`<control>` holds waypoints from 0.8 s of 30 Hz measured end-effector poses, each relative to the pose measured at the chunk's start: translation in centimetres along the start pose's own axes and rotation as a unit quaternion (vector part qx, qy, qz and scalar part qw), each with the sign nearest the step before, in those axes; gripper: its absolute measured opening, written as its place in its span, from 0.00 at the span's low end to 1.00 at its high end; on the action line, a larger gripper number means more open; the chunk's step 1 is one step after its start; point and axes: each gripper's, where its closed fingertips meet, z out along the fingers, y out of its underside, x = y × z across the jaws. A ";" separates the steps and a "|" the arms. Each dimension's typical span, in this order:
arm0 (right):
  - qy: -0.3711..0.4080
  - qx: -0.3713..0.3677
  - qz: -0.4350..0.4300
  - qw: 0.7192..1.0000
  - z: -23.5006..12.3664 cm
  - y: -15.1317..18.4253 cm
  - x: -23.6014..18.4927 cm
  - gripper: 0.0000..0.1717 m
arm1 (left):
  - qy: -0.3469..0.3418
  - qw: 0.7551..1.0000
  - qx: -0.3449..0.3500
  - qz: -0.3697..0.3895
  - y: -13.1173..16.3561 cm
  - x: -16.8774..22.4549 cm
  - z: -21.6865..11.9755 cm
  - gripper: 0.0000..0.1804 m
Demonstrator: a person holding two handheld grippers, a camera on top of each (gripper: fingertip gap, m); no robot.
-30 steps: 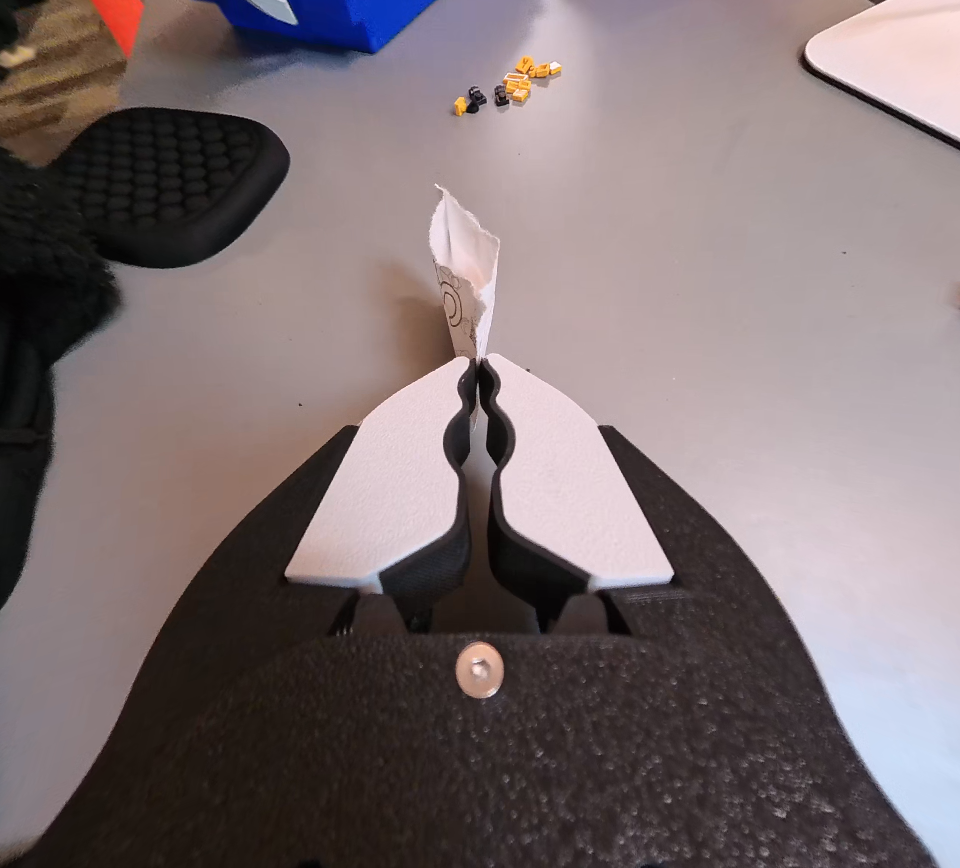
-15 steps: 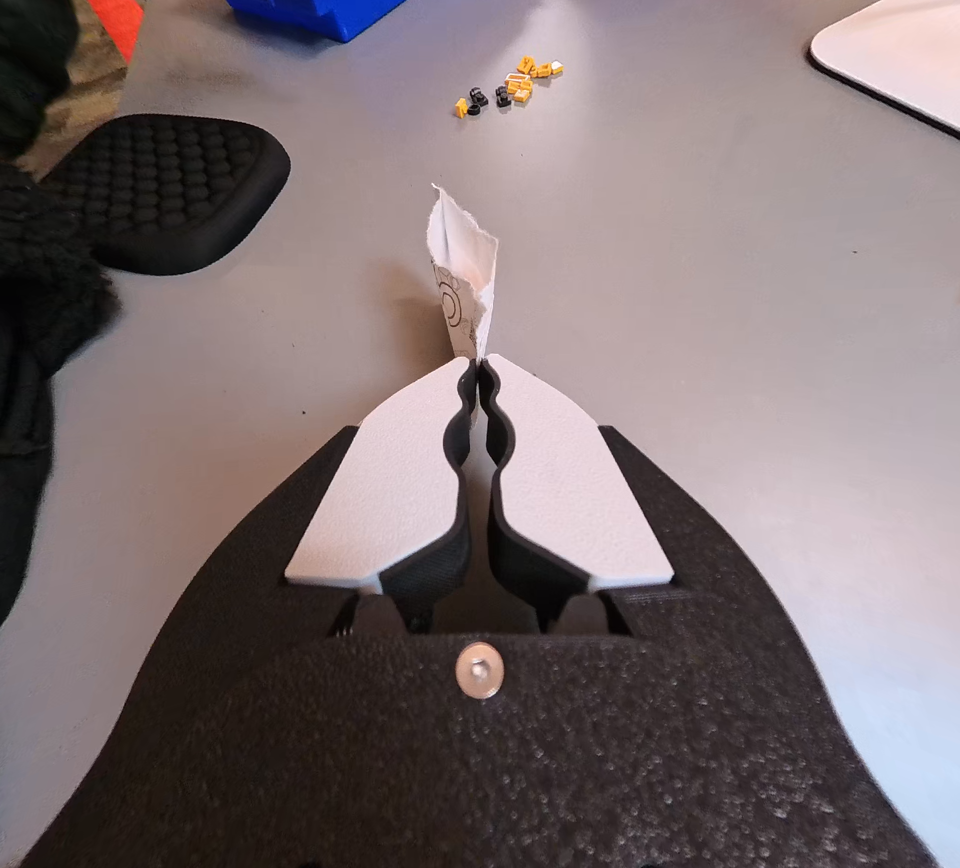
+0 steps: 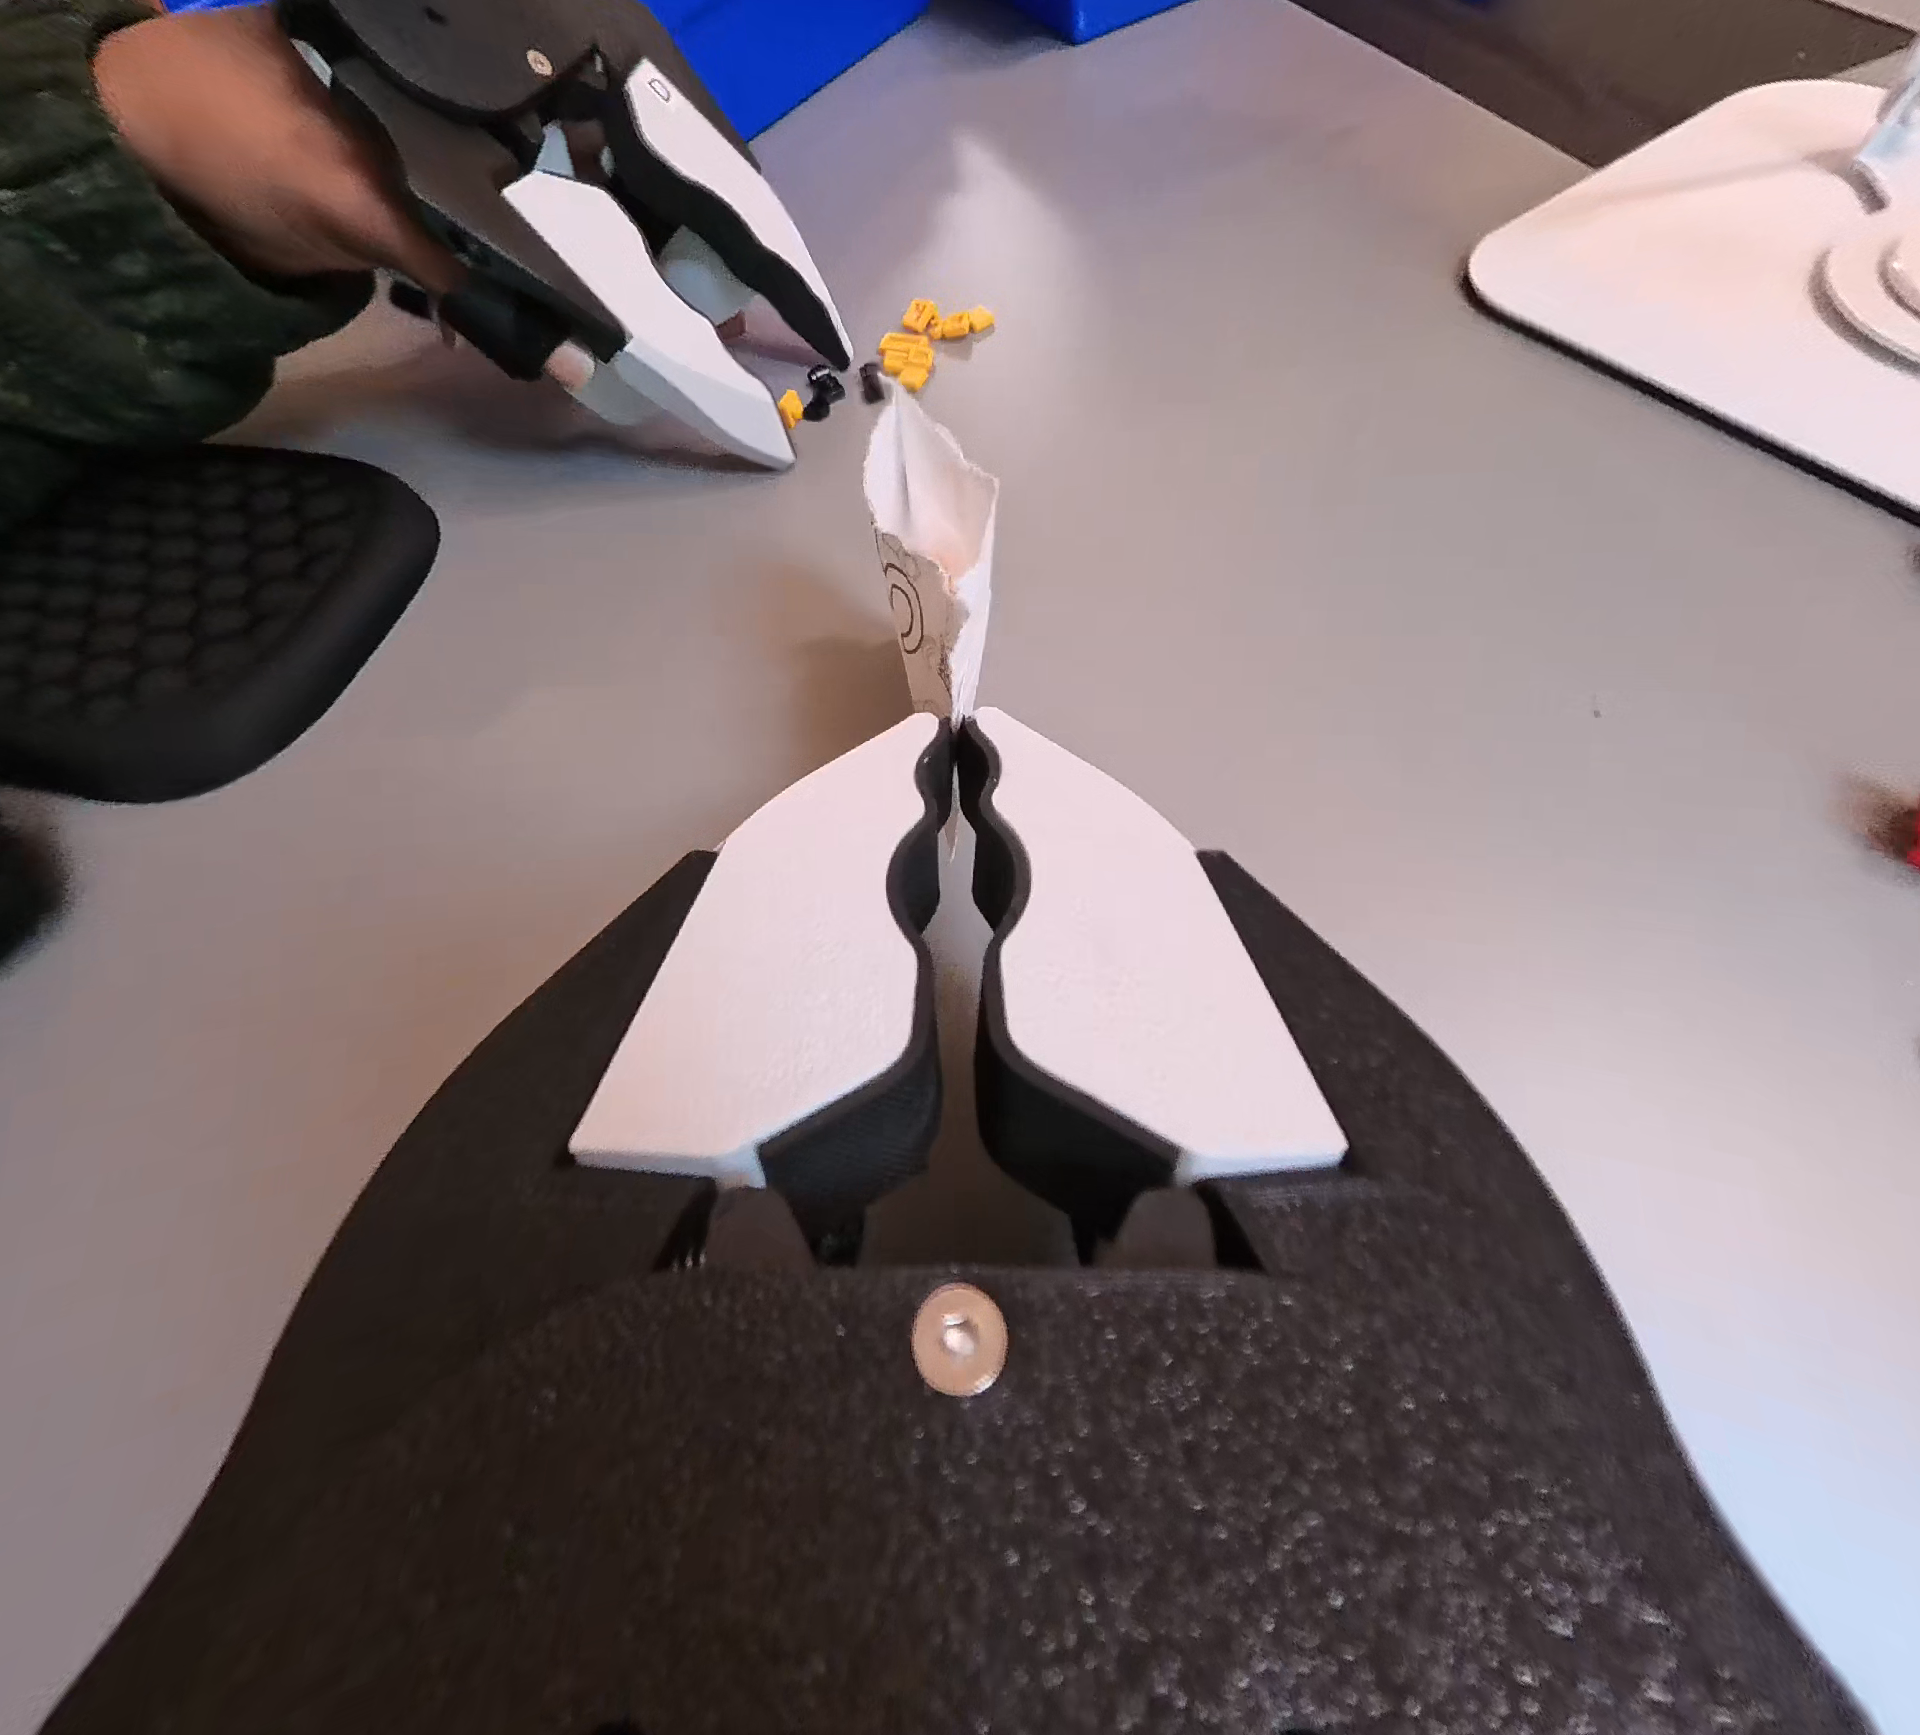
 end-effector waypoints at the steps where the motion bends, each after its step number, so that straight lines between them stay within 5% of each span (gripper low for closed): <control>1: -0.005 -0.003 -0.004 1.000 0.5 -0.2 0.2 0.00 | 0.004 1.000 -0.002 0.004 0.0 0.0 0.0 0.24; 9: -0.016 -0.016 -0.007 1.000 2.8 -1.0 1.7 0.00 | 0.043 0.999 -0.001 0.016 0.5 -0.4 -0.4 0.09; 16: -0.019 -0.021 -0.013 1.000 2.7 -0.7 1.4 0.00 | 0.039 0.997 0.020 0.063 0.1 0.1 -0.4 0.08; 24: -0.045 -0.033 -0.063 0.996 3.4 -0.5 -0.7 0.00 | 0.096 0.961 0.178 0.190 -7.2 7.9 -4.2 0.08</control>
